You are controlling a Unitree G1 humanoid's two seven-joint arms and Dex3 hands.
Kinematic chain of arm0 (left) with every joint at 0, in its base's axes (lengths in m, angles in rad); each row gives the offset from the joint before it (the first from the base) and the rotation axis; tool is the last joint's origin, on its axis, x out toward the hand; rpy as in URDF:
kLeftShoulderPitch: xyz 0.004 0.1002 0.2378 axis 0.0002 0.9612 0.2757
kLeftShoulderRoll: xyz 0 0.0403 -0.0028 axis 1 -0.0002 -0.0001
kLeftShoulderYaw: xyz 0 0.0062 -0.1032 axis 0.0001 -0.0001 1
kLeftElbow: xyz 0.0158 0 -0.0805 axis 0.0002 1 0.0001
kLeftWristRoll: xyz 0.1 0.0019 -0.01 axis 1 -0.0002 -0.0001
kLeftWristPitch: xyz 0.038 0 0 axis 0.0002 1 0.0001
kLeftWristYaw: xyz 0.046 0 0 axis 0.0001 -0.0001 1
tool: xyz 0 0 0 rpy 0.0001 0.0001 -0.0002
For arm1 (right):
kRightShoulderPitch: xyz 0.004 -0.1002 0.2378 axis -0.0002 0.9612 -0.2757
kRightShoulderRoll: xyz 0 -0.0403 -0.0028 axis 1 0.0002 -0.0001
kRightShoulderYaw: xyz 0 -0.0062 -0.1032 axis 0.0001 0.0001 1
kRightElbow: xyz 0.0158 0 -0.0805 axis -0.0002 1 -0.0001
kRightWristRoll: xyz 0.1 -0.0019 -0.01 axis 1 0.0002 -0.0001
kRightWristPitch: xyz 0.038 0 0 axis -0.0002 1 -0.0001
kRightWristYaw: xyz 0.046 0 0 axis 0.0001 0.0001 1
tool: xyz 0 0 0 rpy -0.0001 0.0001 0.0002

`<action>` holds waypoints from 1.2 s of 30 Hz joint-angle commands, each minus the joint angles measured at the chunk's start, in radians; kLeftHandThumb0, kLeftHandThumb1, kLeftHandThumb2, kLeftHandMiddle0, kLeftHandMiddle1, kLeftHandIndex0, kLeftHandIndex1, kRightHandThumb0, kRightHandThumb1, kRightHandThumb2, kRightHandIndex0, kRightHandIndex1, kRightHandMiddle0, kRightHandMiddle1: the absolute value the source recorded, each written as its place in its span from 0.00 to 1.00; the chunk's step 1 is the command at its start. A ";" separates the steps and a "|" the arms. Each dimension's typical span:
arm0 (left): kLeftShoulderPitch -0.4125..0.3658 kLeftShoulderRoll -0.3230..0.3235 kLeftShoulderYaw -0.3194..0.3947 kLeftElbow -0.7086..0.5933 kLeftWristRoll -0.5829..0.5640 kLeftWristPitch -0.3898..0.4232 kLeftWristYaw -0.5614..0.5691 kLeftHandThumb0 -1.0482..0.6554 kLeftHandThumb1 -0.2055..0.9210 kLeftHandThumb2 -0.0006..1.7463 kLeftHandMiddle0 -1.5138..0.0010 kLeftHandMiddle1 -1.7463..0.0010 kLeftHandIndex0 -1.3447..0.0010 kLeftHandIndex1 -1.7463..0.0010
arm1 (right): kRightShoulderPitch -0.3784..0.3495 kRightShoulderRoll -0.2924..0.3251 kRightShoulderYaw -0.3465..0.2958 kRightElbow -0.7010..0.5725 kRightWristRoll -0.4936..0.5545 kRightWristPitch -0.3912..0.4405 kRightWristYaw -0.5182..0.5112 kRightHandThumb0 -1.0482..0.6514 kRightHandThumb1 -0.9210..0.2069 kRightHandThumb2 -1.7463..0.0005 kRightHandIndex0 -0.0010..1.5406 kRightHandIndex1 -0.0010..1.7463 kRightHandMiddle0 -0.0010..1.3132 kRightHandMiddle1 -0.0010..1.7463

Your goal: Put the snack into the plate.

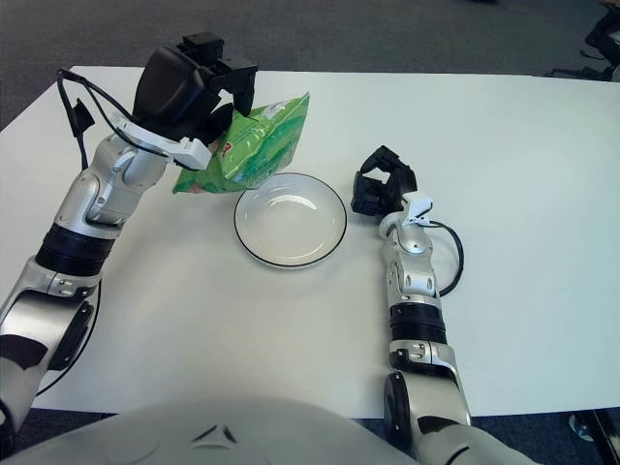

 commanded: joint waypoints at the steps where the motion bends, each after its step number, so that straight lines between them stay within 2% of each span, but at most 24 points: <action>1: -0.035 0.001 -0.007 0.003 0.002 0.009 -0.022 0.96 0.24 0.93 0.46 0.00 0.18 0.00 | 0.087 0.015 -0.003 0.045 0.006 0.002 -0.001 0.31 0.61 0.19 0.86 1.00 0.52 1.00; 9: -0.052 -0.022 -0.025 0.003 0.008 0.028 -0.057 0.96 0.24 0.93 0.46 0.00 0.18 0.00 | 0.084 0.018 -0.003 0.054 0.009 -0.004 0.001 0.31 0.61 0.19 0.86 1.00 0.52 1.00; 20: -0.094 -0.022 -0.066 0.034 0.032 -0.002 -0.060 0.95 0.25 0.92 0.46 0.00 0.19 0.00 | 0.078 0.021 -0.002 0.060 0.010 -0.001 0.002 0.31 0.61 0.19 0.86 1.00 0.52 1.00; 36: -0.084 -0.055 -0.115 0.054 0.070 0.009 -0.053 0.95 0.25 0.92 0.46 0.00 0.19 0.00 | 0.078 0.023 0.007 0.057 -0.003 0.003 -0.008 0.31 0.61 0.19 0.86 1.00 0.52 1.00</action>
